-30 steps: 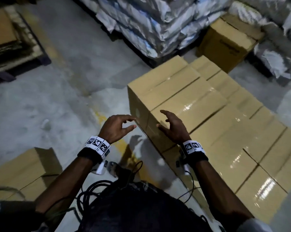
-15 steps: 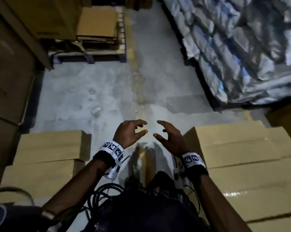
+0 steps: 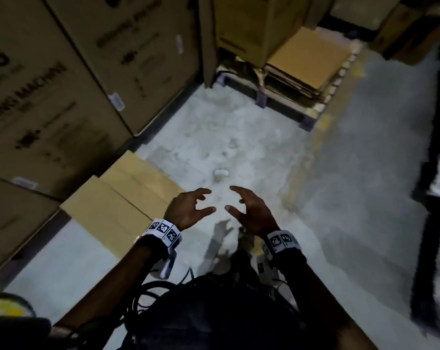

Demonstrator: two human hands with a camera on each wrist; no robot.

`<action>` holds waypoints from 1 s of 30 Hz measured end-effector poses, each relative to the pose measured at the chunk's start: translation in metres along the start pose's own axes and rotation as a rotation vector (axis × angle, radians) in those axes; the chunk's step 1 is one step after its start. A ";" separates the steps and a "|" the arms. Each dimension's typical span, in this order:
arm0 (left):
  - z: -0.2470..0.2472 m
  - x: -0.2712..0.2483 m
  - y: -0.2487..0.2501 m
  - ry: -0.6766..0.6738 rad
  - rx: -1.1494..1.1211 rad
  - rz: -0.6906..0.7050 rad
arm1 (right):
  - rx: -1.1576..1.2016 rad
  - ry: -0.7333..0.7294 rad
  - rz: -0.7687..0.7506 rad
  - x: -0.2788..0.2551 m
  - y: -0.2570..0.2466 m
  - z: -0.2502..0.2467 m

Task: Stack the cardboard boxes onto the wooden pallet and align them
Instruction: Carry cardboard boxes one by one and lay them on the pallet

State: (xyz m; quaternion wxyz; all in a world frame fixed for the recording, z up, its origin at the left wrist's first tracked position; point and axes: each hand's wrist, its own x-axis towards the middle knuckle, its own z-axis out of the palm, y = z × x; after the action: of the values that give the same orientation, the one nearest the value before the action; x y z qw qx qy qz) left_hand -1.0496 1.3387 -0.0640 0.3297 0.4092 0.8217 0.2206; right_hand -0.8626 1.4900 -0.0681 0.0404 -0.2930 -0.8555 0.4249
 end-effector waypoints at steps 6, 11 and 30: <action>-0.001 0.037 -0.005 0.167 -0.065 -0.273 | -0.034 -0.251 -0.207 0.109 0.005 -0.026; 0.016 0.025 -0.033 0.258 -0.215 -0.501 | -0.167 -0.493 -0.245 0.168 0.002 -0.013; 0.086 0.059 -0.249 0.204 -0.536 -0.917 | -0.353 -0.754 -0.101 0.285 0.008 0.181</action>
State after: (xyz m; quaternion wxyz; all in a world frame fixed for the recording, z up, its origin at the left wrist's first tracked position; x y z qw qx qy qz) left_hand -1.1451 1.2536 -0.3012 0.4037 -0.1133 0.8588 0.2944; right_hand -1.1516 1.5194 -0.2401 -0.3058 -0.0770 -0.8833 0.3468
